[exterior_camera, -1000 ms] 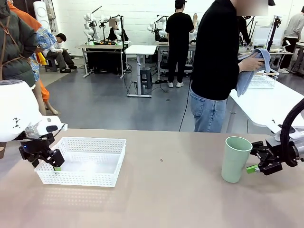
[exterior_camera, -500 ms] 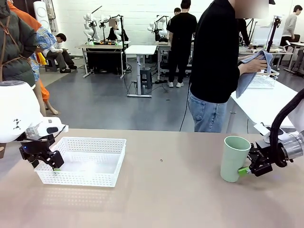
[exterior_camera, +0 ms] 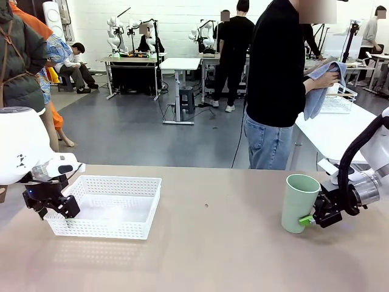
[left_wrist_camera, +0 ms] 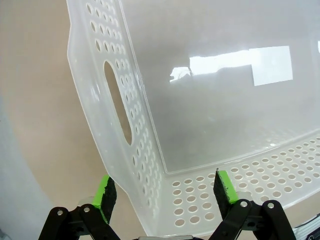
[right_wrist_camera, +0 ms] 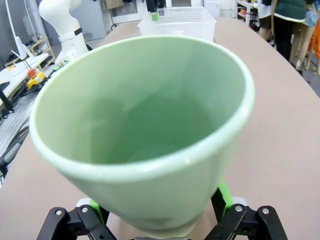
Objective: Clean and organize the cups into the basket.
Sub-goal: Pick up the Organizing basket and move it to the center of the table, then pick up the Reusable plastic cup from the right side of the table and place it inside the Organizing basket.
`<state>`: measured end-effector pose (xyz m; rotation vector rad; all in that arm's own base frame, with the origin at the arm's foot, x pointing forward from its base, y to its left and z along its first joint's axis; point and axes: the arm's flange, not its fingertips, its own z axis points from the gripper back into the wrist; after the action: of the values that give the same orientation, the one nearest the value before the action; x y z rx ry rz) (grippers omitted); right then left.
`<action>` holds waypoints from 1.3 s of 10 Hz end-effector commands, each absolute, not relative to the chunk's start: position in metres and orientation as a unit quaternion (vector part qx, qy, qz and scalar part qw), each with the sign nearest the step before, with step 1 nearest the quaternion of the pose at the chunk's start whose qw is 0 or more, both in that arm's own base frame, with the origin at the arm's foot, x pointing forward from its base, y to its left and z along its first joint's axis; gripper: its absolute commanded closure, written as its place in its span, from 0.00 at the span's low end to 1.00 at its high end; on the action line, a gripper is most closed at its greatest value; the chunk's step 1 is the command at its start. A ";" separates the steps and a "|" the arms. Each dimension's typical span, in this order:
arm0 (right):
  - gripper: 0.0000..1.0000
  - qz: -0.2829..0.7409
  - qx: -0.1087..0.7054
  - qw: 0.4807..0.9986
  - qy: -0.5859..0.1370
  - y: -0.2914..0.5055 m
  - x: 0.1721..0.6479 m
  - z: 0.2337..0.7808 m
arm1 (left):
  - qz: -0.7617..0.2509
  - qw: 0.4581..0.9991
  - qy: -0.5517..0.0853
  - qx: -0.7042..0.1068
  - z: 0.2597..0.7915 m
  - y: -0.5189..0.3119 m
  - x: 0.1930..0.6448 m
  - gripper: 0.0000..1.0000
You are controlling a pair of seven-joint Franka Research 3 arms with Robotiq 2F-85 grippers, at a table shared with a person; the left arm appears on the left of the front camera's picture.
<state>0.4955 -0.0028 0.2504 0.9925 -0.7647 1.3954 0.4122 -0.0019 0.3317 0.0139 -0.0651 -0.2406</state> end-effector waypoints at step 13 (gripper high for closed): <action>1.00 0.637 0.443 0.545 -0.318 0.005 0.495 0.247 | -0.111 0.993 -0.022 -0.042 0.330 0.006 0.419 1.00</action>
<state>0.4936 0.0080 0.2517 1.0388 -0.7552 1.4823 0.4156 0.0045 0.3291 -0.0678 -0.0579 -0.2072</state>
